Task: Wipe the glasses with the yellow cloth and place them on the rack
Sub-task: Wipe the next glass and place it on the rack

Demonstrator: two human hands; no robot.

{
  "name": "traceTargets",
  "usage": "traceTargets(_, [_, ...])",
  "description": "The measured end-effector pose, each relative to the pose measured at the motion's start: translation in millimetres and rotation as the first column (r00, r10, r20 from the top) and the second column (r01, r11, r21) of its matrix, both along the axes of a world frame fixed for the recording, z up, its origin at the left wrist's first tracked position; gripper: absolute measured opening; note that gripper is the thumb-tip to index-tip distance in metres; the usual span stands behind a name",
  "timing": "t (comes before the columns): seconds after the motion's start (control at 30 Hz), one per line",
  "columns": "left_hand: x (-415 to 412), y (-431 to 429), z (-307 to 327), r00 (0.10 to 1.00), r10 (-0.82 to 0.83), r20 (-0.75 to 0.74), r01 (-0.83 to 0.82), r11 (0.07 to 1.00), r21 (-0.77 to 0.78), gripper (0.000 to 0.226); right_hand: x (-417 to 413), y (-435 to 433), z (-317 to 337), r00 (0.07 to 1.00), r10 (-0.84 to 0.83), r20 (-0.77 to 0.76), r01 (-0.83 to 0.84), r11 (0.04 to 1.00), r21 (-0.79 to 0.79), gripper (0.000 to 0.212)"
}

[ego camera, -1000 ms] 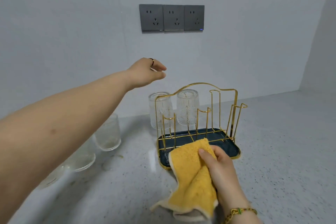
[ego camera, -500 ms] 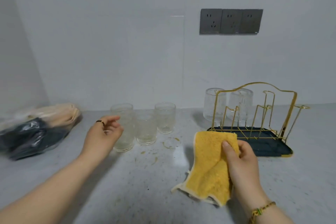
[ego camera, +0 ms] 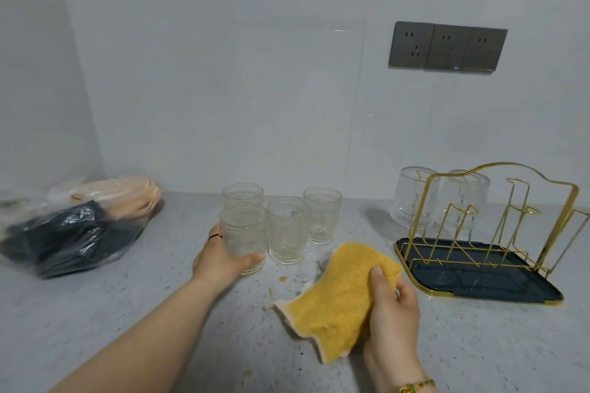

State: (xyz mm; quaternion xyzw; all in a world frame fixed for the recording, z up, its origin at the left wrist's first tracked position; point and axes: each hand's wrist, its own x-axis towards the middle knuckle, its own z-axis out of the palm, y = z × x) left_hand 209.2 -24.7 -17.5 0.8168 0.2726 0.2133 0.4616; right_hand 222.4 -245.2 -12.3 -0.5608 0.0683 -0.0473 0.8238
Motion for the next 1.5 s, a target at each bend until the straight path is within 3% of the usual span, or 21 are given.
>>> traceTargets(0.1, [0.4, -13.2, 8.1, 0.999, 0.039, -0.02, -0.039, 0.999, -0.017, 0.107, 3.3, -7.4, 4.9, 0.999, 0.037, 0.03, -0.037, 0.999, -0.007, 0.009])
traceTargets(0.23, [3.0, -24.9, 15.0, 0.987, 0.148, -0.062, -0.151, 0.987, -0.05, 0.094, 9.7, -15.2, 8.6, 0.999, 0.05, -0.001, -0.05, 0.997, 0.053, 0.006])
traceTargets(0.43, [0.5, -21.7, 13.2, 0.985, 0.175, 0.008, -0.173, 0.98, -0.098, 0.085, 12.5, -22.3, 17.4, 0.998, 0.044, 0.047, -0.049, 0.992, 0.117, 0.007])
traceTargets(0.73, [-45.6, -41.0, 36.0, 0.955, 0.086, 0.284, 0.04, 0.91, -0.412, 0.068, 1.9, -25.7, 25.5, 0.989, 0.084, 0.121, -0.106, 0.977, 0.183, 0.006])
traceTargets(0.83, [-66.5, -56.8, 34.0, 0.938, 0.071, 0.34, 0.137, 0.824, -0.55, 0.052, -7.0, -22.8, 26.0, 0.971, 0.159, 0.18, -0.184, 0.975, 0.129, 0.009])
traceTargets(0.9, [-77.1, -68.4, 28.8, 0.94, 0.018, 0.34, 0.197, 0.784, -0.588, 0.06, -15.7, -19.0, 27.3, 0.949, 0.219, 0.227, -0.245, 0.965, 0.096, 0.017])
traceTargets(0.97, [-84.3, -80.9, 21.7, 0.934, -0.005, 0.357, 0.239, 0.752, -0.615, 0.051, -25.9, -13.3, 26.0, 0.923, 0.276, 0.267, -0.294, 0.956, 0.027, 0.022])
traceTargets(1.1, [-86.4, -94.4, 12.5, 0.932, -0.077, 0.354, 0.291, 0.739, -0.607, 0.071, -41.6, -3.4, 19.3, 0.868, 0.364, 0.338, -0.336, 0.931, -0.142, 0.023])
traceTargets(1.2, [-85.6, -92.4, 6.9, 0.924, -0.094, 0.37, 0.321, 0.716, -0.619, 0.07, -43.6, -1.3, 16.0, 0.796, 0.446, 0.409, -0.37, 0.893, -0.256, 0.023])
traceTargets(1.33, [-85.9, -92.7, 2.7, 0.916, -0.146, 0.373, 0.374, 0.644, -0.668, 0.071, -44.8, 2.8, 9.4, 0.675, 0.516, 0.528, -0.266, 0.837, -0.478, 0.053])
traceTargets(1.5, [-87.6, -94.2, 1.4, 0.896, -0.18, 0.406, 0.426, 0.604, -0.674, 0.087, -51.9, 6.8, 12.2, 0.577, 0.619, 0.532, -0.255, 0.756, -0.603, 0.03])
